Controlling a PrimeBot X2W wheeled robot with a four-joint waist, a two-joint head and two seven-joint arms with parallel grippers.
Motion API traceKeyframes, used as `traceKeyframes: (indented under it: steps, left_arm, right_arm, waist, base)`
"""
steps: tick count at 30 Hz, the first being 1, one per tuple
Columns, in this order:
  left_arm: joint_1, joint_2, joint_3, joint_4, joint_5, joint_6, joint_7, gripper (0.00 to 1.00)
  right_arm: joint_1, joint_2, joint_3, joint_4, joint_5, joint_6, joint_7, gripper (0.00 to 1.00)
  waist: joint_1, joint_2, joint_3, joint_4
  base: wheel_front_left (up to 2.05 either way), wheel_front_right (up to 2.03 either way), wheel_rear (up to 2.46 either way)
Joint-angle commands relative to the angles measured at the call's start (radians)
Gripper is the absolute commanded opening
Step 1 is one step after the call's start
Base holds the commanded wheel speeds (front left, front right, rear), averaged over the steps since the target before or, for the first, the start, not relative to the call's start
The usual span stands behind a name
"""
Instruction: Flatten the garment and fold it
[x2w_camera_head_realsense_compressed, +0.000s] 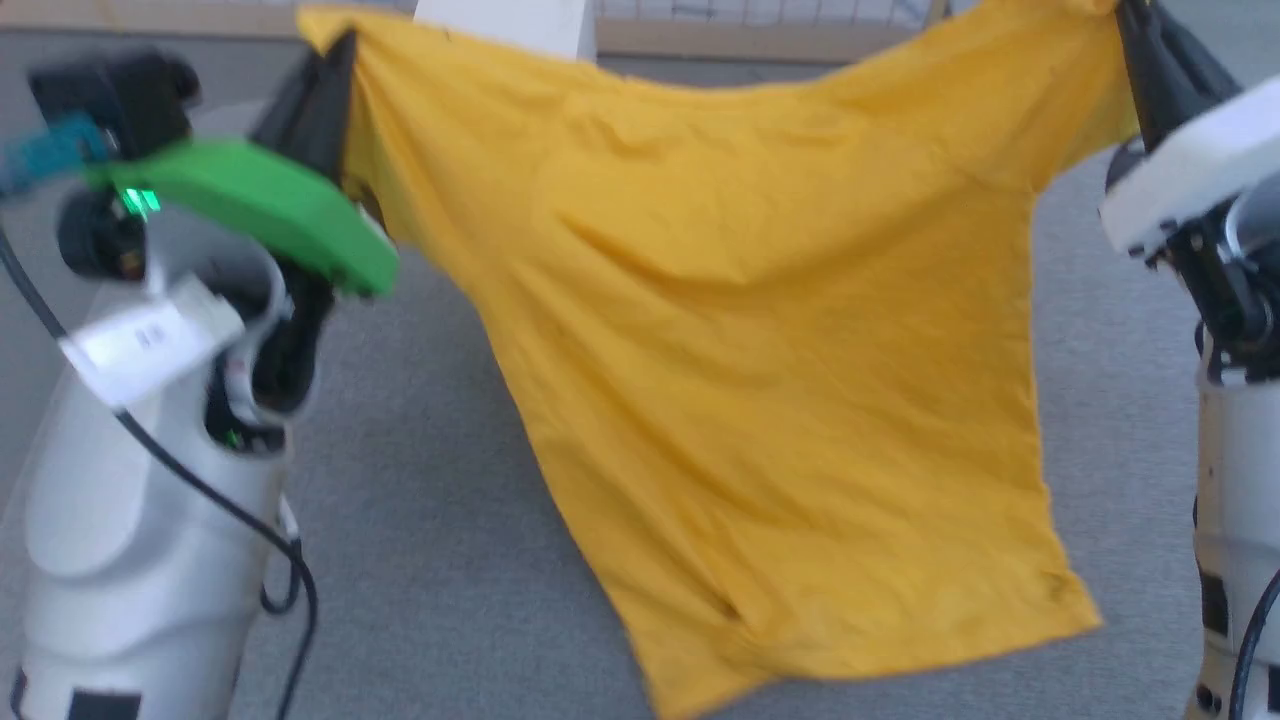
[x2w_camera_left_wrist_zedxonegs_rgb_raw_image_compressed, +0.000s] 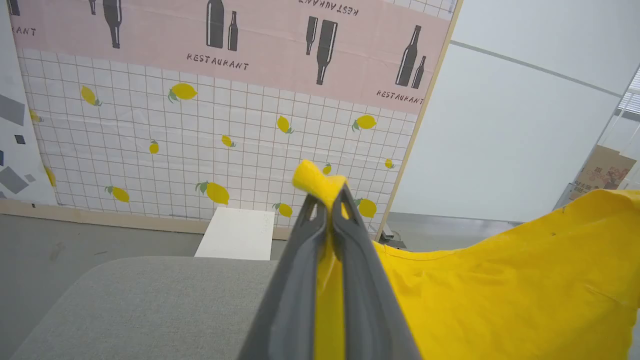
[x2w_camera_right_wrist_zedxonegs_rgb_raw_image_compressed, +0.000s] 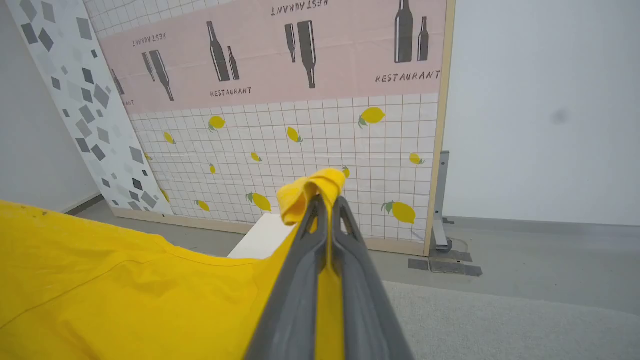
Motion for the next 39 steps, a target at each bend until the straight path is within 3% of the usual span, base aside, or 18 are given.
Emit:
traceKeyframes:
  steps: [1,9,18,33,39]
  left_arm:
    - [-0.058,0.002,0.002,0.019,-0.001,-0.007,0.013,0.0]
    - [-0.295,0.002,-0.006,0.189,-0.001,-0.021,0.071,0.0]
    - [-0.478,-0.018,-0.002,0.367,-0.007,0.011,0.126,0.0]
    - [-0.69,-0.042,-0.024,0.44,0.01,0.033,0.156,0.0]
    - [-0.822,-0.05,-0.024,0.461,0.056,0.045,0.059,0.0]
  right_arm:
    - [-0.04,-0.001,0.015,0.011,-0.006,-0.001,0.006,0.0]
    - [-0.229,0.013,0.065,0.143,-0.02,-0.001,0.009,0.0]
    - [-0.401,0.041,0.085,0.324,-0.053,-0.001,0.006,0.0]
    - [-0.607,0.075,0.059,0.501,-0.133,-0.001,-0.009,0.0]
    - [-0.738,0.084,-0.006,0.565,-0.251,-0.001,-0.094,0.0]
  waist:
    - [0.0001,0.0,-0.087,-0.077]
    - [0.0001,0.0,-0.139,-0.116]
    - [0.0001,0.0,-0.132,-0.133]
    - [0.0001,0.0,0.086,-0.166]
    - [0.0001,0.0,0.217,-0.177]
  base:
    - [0.0,0.0,0.0]
    - [0.0,0.0,0.0]
    - [0.0,0.0,0.0]
    - [0.0,0.0,0.0]
    - [0.0,0.0,0.0]
